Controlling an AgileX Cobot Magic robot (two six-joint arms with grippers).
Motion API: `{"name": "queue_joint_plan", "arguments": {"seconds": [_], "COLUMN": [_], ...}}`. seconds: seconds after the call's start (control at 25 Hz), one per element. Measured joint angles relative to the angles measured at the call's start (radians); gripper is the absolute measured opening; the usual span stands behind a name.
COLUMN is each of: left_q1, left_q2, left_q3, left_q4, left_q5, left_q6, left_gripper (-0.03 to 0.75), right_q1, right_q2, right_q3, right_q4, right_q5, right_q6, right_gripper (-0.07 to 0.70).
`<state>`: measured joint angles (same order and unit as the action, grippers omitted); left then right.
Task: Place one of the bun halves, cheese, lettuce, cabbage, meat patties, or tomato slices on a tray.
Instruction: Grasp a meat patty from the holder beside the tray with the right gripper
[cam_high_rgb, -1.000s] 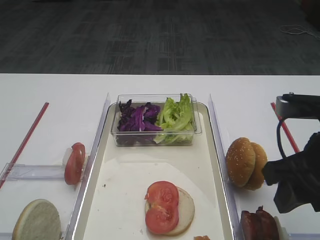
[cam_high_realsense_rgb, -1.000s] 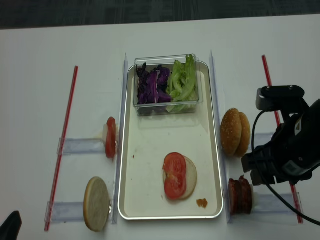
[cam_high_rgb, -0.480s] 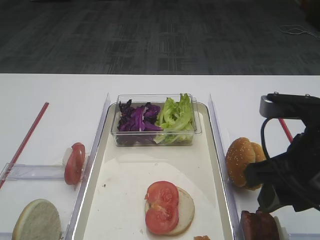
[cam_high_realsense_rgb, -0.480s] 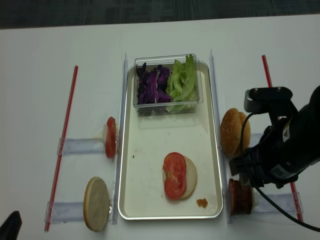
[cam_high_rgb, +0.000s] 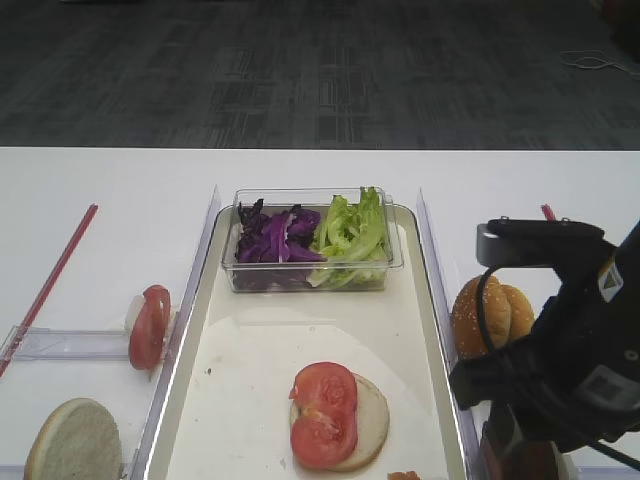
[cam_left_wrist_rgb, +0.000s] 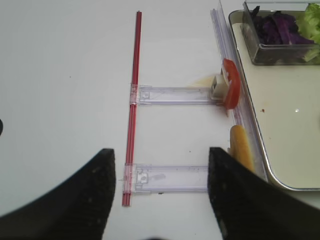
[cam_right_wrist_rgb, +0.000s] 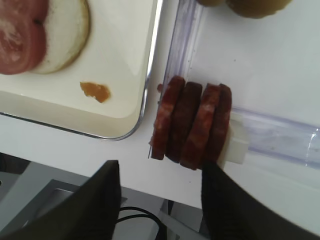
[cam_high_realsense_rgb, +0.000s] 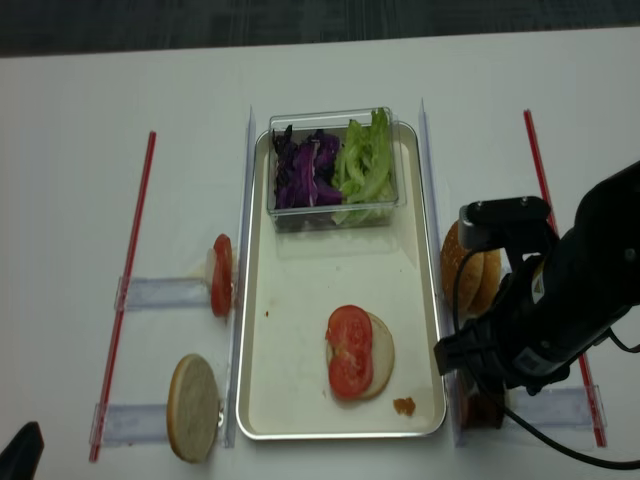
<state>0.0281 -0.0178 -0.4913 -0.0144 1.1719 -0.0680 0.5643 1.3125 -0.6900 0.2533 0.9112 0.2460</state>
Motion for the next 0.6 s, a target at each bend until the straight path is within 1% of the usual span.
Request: {"name": "queue_joint_plan", "arguments": {"seconds": [0.24, 0.48, 0.6], "left_q1": [0.0, 0.0, 0.0], "left_q2": [0.0, 0.0, 0.0], "left_q3": [0.0, 0.0, 0.0], "left_q4": [0.0, 0.0, 0.0], "left_q5": [0.0, 0.0, 0.0], "left_q6": [0.0, 0.0, 0.0], "left_gripper": [0.42, 0.42, 0.42], "right_q1": [0.041, 0.064, 0.064], "right_q2": [0.063, 0.107, 0.124], "right_q3": [-0.006, -0.052, -0.068], "right_q4": [0.002, 0.0, -0.004], "right_q5": [-0.022, -0.043, -0.045], "right_q6": [0.028, 0.036, 0.038], "right_gripper": [0.378, 0.307, 0.296]}}
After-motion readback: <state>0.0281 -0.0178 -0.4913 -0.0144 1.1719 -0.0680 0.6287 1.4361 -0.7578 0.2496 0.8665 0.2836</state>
